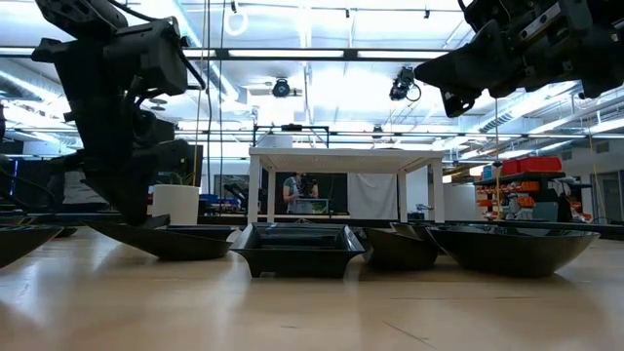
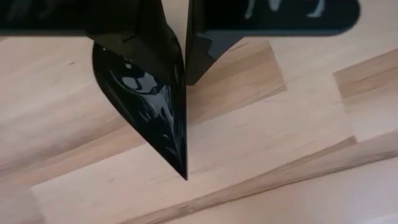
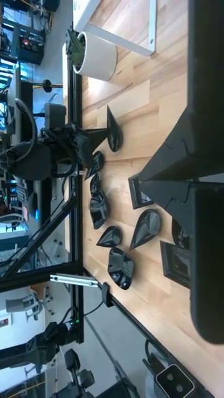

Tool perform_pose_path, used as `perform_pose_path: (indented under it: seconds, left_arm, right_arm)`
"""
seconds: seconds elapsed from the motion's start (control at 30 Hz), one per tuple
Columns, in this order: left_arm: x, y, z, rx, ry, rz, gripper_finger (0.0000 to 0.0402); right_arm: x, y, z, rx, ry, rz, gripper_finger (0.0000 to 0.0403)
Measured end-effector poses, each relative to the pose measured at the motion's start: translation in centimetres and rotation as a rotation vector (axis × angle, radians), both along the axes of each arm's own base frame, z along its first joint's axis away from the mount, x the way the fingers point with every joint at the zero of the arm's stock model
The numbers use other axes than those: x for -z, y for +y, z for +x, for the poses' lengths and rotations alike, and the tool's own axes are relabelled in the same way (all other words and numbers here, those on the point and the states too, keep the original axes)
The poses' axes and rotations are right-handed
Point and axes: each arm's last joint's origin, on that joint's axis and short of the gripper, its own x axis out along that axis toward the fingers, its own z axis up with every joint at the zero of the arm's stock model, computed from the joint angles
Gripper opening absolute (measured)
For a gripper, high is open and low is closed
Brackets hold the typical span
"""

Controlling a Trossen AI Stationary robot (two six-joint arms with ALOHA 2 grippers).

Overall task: Pick & Place Mini shaped plates
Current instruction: Stack the black plate on top of the black plate on the shelf

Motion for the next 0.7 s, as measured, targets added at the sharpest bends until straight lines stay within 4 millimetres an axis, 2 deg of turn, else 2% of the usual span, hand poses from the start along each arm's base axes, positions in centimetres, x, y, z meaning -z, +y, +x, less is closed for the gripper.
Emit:
perform_pose_path:
  seconds: [0.13,0.37,0.6,0.7]
  left_arm:
    - [0.0,0.0,0.1,-0.018,-0.019,-0.006,0.0033]
    - [2.2,0.1,-0.8,-0.033,-0.138,-0.015,0.0033]
    - [1.8,0.1,-0.9,-0.036,-0.172,-0.022,0.0031]
    - [1.4,-0.1,-0.9,-0.013,-0.200,-0.015,0.0018]
  right_arm:
    - [0.0,0.0,0.0,0.000,0.000,0.000,0.0007]
    - [0.0,0.0,0.0,0.000,0.000,-0.001,0.0007]
    - [0.0,0.0,0.0,0.000,-0.001,-0.001,0.0007]
    - [0.0,0.0,0.0,0.000,-0.001,-0.001,0.0007]
